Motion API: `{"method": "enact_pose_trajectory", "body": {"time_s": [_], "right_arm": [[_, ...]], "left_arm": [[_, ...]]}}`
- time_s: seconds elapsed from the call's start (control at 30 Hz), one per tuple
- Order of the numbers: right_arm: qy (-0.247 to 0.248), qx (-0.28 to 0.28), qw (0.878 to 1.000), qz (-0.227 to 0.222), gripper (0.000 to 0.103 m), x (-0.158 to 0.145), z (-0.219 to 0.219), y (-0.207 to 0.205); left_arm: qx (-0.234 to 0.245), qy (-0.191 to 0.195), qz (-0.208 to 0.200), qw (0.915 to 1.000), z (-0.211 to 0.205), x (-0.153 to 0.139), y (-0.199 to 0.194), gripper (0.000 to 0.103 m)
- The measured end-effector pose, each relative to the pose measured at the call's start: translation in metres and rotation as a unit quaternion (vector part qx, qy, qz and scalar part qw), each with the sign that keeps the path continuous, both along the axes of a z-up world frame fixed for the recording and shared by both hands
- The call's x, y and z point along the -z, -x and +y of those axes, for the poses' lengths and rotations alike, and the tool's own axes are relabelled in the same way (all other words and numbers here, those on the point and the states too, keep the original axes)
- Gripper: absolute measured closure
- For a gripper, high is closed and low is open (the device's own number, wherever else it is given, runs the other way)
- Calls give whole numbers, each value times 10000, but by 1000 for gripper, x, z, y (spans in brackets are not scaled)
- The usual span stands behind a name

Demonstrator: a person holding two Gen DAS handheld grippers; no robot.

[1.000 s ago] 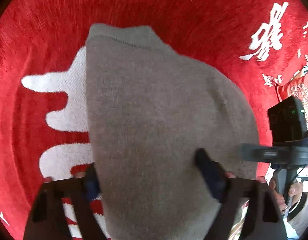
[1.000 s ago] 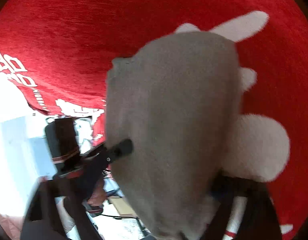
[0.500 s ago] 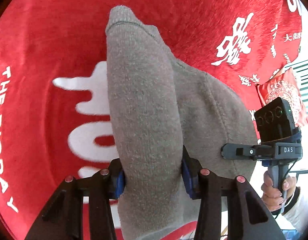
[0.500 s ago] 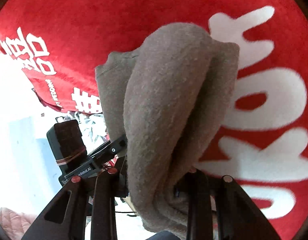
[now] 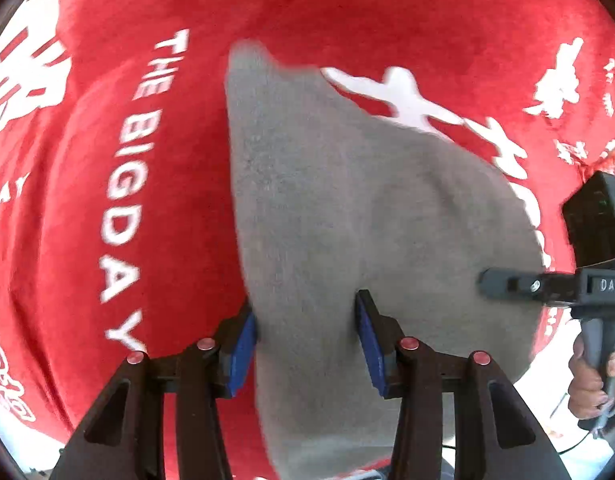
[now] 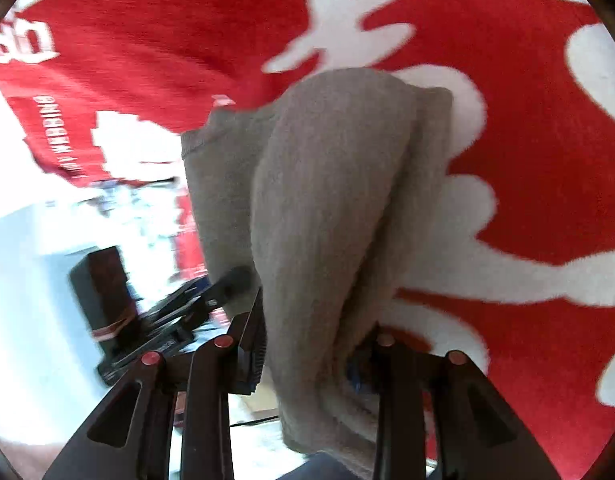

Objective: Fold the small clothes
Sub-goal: 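Grasp the sweater bundle with both grippers and lift it slightly, then lower the bundle onto the cloth and straighten it with both grippers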

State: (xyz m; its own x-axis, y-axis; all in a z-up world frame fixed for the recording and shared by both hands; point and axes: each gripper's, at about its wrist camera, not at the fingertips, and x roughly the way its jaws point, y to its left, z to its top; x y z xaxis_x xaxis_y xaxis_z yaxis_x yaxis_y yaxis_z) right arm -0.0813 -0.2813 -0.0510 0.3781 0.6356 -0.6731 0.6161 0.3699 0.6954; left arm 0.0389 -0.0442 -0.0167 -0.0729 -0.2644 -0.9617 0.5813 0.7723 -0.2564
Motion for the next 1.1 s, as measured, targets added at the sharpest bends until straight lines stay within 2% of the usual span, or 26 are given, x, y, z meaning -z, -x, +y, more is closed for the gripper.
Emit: {"method": "enact_pose_trajectory", "body": {"time_s": [0.07,0.13,0.23,0.33,0.43,0.6,0.73,0.87,0.93,1.1], "right_arm": [[373,29,9991,178,58,-6,-7,3],[882,-40,9953,391,68,-16,-15,13],[1478,-271,9864,670,79,-22,-20,22],[2159,-527,9709,888,78,-21,-17,19],[2730,-615,9543,1051,73,-25,-8,15],[2976,-432,9473,1102,74,-50,-5,27],[2839,-250,9548,844,83,-77,10,36],[2803,-394,9568,661,84,-93,32,36],[2765,-494,9575,655,84,-90,44,33],[2780,-759,9525,979,84,-58,62,31]], "left_arm": [[-195,192,-113,9996,10,-9,-2,55],[-366,193,-490,9979,19,-21,-4,55],[-557,50,-532,9970,28,-16,-8,55],[-402,-340,-682,9963,25,1,-3,52],[-311,-530,-860,9944,21,1,-2,50],[-277,-770,-838,9931,24,-6,-2,50],[-296,-834,-791,9929,28,-13,8,50],[-126,-897,-798,9927,30,-19,27,50],[7,-1043,-848,9909,31,-15,38,50],[-49,-1054,-807,9911,33,-17,38,50]]}}
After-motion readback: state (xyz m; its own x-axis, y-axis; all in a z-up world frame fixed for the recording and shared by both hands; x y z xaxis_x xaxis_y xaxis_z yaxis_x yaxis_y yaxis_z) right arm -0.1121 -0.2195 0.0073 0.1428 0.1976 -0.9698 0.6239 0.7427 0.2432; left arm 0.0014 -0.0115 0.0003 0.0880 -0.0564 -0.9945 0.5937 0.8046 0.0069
